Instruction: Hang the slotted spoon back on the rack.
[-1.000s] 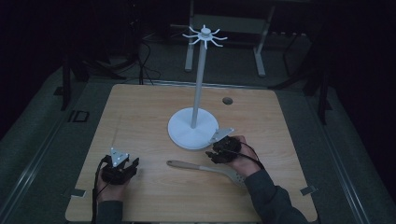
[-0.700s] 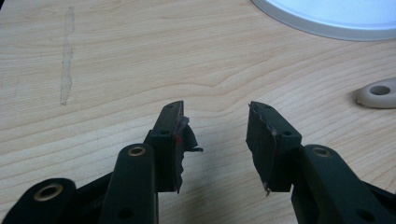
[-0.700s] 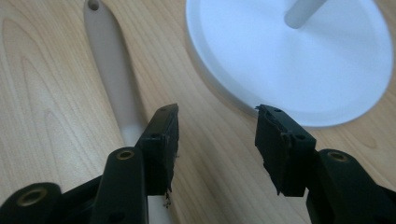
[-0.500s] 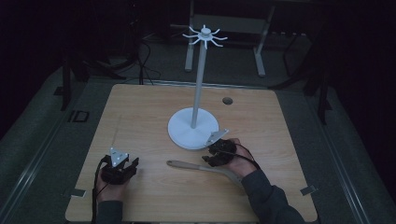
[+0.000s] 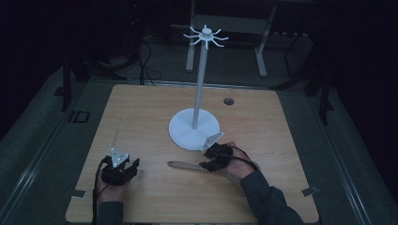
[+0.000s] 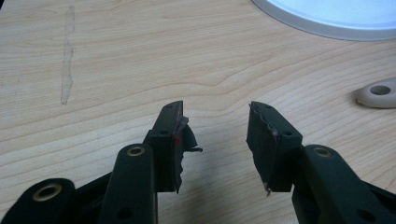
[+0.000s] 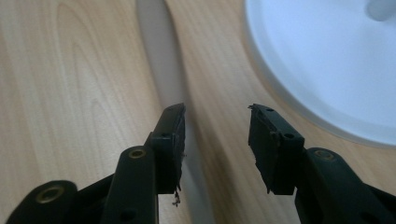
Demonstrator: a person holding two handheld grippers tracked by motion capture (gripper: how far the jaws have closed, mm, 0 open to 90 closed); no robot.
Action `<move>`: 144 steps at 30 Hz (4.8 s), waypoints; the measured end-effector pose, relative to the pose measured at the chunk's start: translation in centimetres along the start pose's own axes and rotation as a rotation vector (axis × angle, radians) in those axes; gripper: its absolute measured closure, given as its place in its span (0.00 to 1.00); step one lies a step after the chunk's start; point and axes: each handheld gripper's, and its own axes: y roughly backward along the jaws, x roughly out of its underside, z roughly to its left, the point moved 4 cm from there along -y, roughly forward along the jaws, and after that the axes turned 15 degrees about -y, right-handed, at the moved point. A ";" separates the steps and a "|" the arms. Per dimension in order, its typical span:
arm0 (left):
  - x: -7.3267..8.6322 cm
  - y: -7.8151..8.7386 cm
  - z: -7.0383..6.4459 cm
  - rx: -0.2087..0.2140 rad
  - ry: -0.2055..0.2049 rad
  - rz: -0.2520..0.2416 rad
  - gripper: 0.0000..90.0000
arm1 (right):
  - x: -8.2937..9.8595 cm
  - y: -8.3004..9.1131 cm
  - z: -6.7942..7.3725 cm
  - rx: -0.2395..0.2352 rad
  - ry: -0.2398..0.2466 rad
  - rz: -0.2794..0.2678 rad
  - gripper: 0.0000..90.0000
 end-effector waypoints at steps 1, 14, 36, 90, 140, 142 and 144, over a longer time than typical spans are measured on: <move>0.0 0.0 0.0 0.000 0.001 -0.001 0.63 | 0.0 -0.1 0.1 -0.006 0.000 0.005 0.62; 0.0 0.0 0.1 0.001 0.004 -0.001 0.63 | 0.2 -1.8 1.3 -0.058 0.036 0.060 0.74; 0.1 -0.1 0.0 0.001 0.001 0.006 0.63 | 1.3 0.4 -2.8 0.050 -0.113 -0.028 0.82; 0.0 -0.2 0.0 0.003 0.000 0.011 0.63 | 0.4 0.8 -4.4 0.111 -0.200 0.000 0.82; 0.0 -0.2 0.1 -0.005 0.005 0.008 0.62 | -1.7 7.7 -5.5 0.122 -0.254 -0.378 0.82; 0.0 -0.2 0.2 -0.005 0.005 0.008 0.62 | -1.9 7.9 -5.5 0.122 -0.257 -0.389 0.82; 0.0 -0.2 0.2 -0.005 0.005 0.008 0.62 | -2.0 8.1 -5.4 0.122 -0.255 -0.400 0.82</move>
